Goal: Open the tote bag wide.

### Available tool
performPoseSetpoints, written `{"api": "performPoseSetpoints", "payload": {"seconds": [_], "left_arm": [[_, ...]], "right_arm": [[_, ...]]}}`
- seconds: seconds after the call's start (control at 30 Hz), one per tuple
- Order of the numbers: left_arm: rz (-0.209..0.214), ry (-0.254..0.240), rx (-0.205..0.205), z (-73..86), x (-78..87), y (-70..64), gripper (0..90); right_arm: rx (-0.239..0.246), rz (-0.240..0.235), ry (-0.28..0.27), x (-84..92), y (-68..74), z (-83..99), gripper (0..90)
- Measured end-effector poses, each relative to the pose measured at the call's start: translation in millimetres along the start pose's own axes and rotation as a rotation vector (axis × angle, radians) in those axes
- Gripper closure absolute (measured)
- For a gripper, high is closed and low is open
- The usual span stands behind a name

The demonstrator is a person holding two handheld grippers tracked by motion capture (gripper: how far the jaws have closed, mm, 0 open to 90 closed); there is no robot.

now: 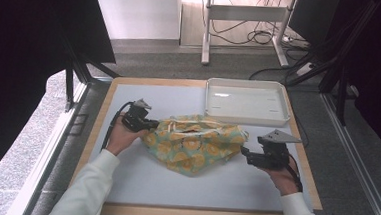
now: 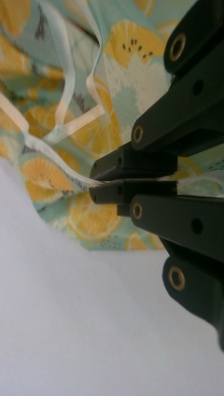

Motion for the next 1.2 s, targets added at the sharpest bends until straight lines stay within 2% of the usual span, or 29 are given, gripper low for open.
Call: {"api": "performPoseSetpoints", "payload": {"seconds": [0.2, 0.27, 0.37, 0.53, 0.73, 0.9, 1.2], "left_arm": [[0.035, -0.097, 0.014, -6.5, 15.6, -10.5, 89.4], [0.045, -0.114, 0.017, -8.1, 18.6, -12.5, 89.6], [0.042, -0.117, 0.005, -9.1, 19.6, -12.1, 90.0], [0.064, -0.142, 0.034, -11.6, 20.9, -11.0, 90.0], [0.077, -0.162, 0.032, -16.3, 22.7, -16.3, 90.0], [0.082, -0.177, 0.039, -18.9, 24.1, -16.5, 90.0], [0.08, -0.187, 0.04, -20.2, 23.4, -18.0, 90.0]], "right_arm": [[0.001, -0.002, -0.012, 0.8, 1.7, -4.5, 25.5], [0.001, -0.001, -0.013, 0.9, 1.5, -4.8, 25.5], [-0.001, 0.004, -0.019, 1.7, 0.8, -7.1, 25.5], [0.007, 0.001, -0.031, 4.7, 4.4, -12.5, 25.5], [0.009, -0.007, -0.036, 3.7, 6.3, -16.0, 25.5], [-0.01, -0.003, -0.039, 3.3, 3.0, -17.1, 25.5], [0.012, 0.0, -0.069, 4.6, 2.5, -40.9, 26.0]]}}
Point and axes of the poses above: each handheld gripper's, and its own axes: x roughly backward along the jaws, z roughly out of its underside, y roughly to its left, the point moved 9 cm from there along -x, roughly forward along the jaws, and after that the axes turned 9 degrees about -y, right-handed, at the moved point
